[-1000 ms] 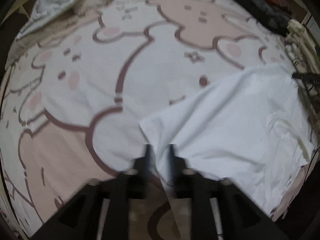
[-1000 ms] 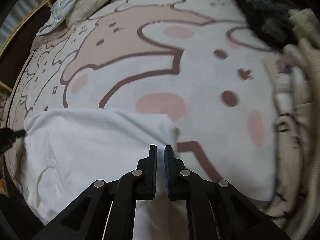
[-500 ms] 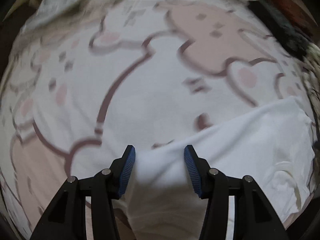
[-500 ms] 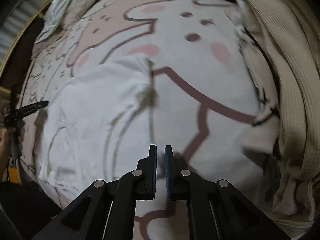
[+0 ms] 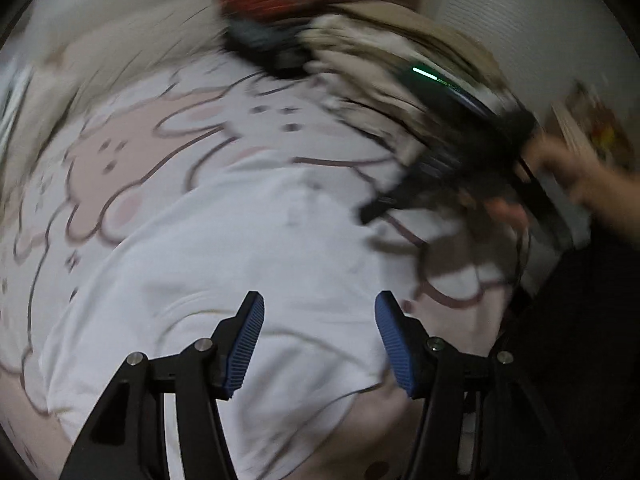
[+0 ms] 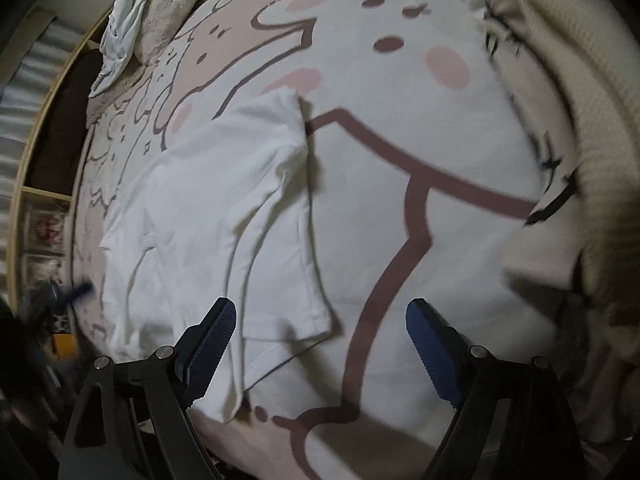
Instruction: Fold clothes
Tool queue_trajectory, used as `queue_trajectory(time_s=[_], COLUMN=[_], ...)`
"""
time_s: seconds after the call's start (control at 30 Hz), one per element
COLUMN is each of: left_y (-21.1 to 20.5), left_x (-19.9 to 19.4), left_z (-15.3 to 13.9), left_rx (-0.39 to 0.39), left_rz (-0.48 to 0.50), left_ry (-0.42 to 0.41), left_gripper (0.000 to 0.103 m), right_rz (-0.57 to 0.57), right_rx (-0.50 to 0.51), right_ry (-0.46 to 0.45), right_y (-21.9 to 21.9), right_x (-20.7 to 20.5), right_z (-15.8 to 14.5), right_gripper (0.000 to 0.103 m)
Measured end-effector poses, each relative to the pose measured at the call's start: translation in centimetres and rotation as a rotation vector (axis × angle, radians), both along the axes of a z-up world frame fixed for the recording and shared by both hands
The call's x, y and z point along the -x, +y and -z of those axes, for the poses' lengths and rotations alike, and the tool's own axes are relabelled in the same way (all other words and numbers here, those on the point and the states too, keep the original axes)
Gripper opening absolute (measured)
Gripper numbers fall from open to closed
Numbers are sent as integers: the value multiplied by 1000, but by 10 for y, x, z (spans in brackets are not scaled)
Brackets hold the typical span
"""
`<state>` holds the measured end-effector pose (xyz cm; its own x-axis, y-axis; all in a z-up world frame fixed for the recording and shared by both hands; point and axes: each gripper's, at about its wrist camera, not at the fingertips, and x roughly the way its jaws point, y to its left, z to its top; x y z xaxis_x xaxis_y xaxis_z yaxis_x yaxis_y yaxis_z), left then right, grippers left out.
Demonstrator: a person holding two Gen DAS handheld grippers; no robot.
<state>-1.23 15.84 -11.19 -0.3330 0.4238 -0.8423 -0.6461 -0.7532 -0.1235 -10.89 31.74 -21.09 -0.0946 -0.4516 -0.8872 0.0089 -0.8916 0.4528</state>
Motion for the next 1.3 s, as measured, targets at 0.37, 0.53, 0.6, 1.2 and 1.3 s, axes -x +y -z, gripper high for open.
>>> queue_trajectory(time_s=[0.37,0.53,0.6,1.2,1.3], left_y=[49,62,72,84,85], left_x=[-24,-40,-50,-61,-52], left_z=[50,47,50,85,89], left_rx=[69,129,173,422,434], left_rz=[-66,-59,-39,-30,-46], left_ry=[162,318,369,562,549], left_gripper=[57,58,58,67,51], right_rz=[-115,-79,-51,-17,17], right_rx=[143,255,314,117,156], right_ry=[-34,32,44,45,17], right_y=[-21,-18,-14,1,8], right_x=[-6,-3,0,1,-3], right_z=[8,-19,-29,-28,-28], right_gripper=[9,9,9,82,82])
